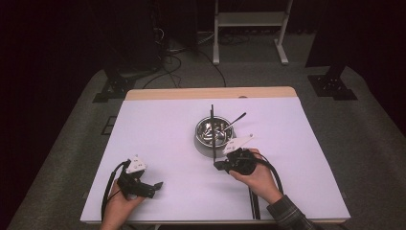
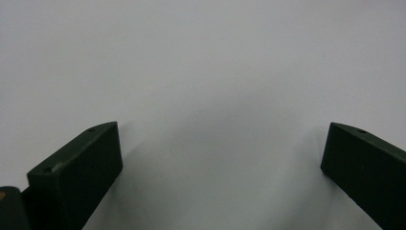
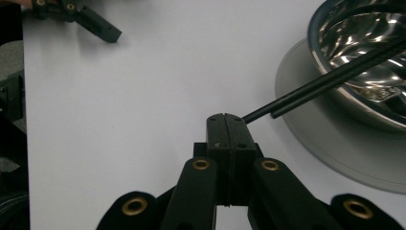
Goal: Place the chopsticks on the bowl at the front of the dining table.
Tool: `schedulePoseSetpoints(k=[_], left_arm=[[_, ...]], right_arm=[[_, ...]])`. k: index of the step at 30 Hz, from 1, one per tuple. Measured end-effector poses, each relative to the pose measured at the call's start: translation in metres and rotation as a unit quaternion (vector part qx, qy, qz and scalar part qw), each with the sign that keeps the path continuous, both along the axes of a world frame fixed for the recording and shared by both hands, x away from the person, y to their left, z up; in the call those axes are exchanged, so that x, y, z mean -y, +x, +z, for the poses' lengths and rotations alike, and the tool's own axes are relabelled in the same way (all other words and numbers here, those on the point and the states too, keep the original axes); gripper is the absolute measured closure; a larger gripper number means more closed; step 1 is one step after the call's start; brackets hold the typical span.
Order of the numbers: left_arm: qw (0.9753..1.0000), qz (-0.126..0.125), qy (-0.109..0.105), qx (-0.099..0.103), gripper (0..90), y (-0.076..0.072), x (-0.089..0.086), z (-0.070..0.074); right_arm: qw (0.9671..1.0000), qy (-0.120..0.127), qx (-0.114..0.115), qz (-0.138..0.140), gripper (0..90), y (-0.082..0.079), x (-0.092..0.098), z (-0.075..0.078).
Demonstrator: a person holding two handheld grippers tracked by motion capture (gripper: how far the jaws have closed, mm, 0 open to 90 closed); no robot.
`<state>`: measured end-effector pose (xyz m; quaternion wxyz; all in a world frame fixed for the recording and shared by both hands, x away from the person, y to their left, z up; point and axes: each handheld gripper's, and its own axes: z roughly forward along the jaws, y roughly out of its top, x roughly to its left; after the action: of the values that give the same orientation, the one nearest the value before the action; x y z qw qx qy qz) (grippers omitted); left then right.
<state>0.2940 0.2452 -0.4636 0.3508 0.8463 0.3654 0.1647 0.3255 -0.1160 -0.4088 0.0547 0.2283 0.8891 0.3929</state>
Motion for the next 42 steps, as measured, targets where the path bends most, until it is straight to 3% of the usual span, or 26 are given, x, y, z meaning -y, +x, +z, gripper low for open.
schedulePoseSetpoints(k=[6,20,38,42], left_arm=[[1.0,0.0,0.0,0.0,0.0,0.0,0.0,0.0],[1.0,0.0,0.0,0.0,0.0,0.0,0.0,0.0],[1.0,0.001,-0.003,-0.001,0.0,0.0,0.0,0.0],[1.0,0.0,-0.001,-0.001,0.0,0.0,0.0,0.0]], right_arm=[[0.9998,-0.014,-0.005,0.01,89.6,-0.003,-0.007,-0.006],[0.9999,-0.011,-0.004,-0.01,89.6,0.015,-0.005,-0.011],[0.9999,-0.005,-0.001,-0.008,89.4,0.021,-0.008,-0.01],[1.0,0.004,-0.002,-0.007,82.0,0.015,0.001,-0.007]])
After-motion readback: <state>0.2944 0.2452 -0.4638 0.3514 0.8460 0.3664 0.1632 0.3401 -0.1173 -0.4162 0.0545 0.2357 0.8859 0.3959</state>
